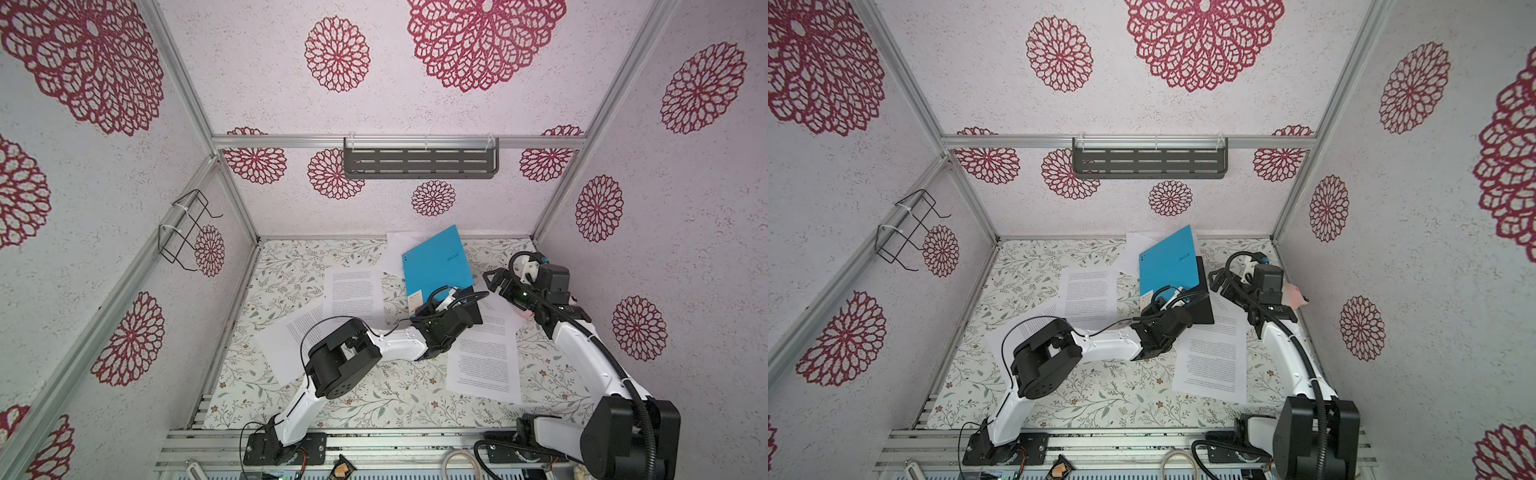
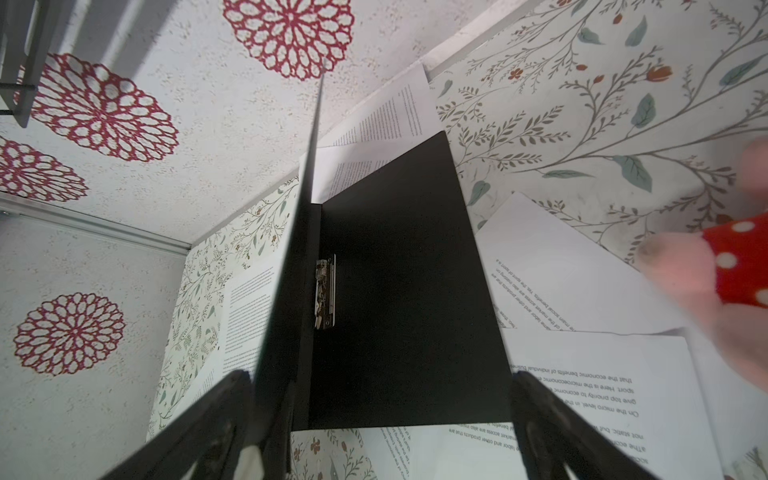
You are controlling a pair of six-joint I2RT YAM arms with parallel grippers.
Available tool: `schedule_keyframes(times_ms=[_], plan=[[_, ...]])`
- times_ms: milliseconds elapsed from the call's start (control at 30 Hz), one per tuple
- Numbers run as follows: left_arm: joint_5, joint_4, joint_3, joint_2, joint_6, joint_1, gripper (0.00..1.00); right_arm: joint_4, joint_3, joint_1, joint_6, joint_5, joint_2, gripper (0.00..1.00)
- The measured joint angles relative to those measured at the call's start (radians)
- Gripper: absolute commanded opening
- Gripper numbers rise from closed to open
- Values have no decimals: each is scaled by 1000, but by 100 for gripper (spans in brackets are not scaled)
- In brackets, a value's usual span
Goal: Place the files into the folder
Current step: 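Lift the front cover with right gripper while left holds back cover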
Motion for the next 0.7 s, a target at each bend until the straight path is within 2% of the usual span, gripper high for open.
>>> schedule_keyframes(times_ms=[200, 400, 700], plan=[[100, -11, -117, -168, -301, 61, 0, -4, 4, 26, 0, 23, 19, 98], [177, 102, -309, -308, -540, 118, 0, 18, 45, 143, -7, 30, 129, 98], [172, 377, -552, -367, -744, 128, 0, 120, 159, 303, 10, 3, 371, 95]])
